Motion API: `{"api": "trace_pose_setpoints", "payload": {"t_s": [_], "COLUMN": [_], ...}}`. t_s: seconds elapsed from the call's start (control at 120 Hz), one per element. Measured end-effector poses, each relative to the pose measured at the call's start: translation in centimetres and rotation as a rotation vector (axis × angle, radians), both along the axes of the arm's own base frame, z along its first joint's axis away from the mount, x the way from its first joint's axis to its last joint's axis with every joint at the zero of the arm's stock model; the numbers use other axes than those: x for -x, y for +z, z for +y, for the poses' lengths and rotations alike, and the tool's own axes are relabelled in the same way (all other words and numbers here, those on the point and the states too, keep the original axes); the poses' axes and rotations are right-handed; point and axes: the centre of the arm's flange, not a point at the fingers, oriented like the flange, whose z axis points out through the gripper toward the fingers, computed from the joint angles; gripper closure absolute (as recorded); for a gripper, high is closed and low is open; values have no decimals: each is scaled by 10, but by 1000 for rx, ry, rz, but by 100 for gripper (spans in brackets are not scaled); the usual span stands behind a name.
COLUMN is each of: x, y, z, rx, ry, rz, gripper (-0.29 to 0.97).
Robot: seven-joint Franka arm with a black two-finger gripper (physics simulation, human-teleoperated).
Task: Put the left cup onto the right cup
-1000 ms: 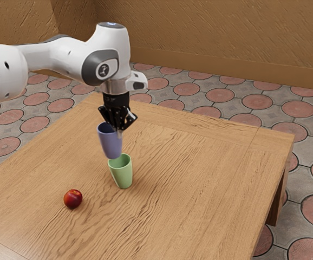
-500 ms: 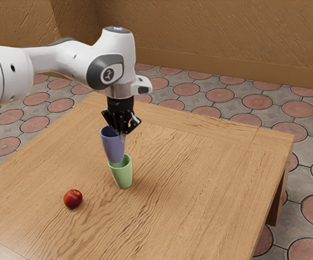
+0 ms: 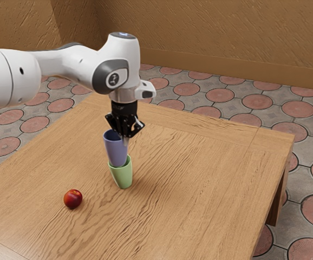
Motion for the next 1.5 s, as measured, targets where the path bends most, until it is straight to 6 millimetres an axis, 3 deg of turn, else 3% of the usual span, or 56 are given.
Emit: {"api": "trace_pose_setpoints", "payload": {"t_s": [0.417,0.842,1.108,1.5], "x": [-7,-5,-1,29], "y": [-11,-6,30,99], "z": [1,2,-6,-19], "rx": [-8,1,7,21], "ry": [9,20,14,-25], "rz": [9,16,-10,-65], "gripper": [77,18,5,1]}}
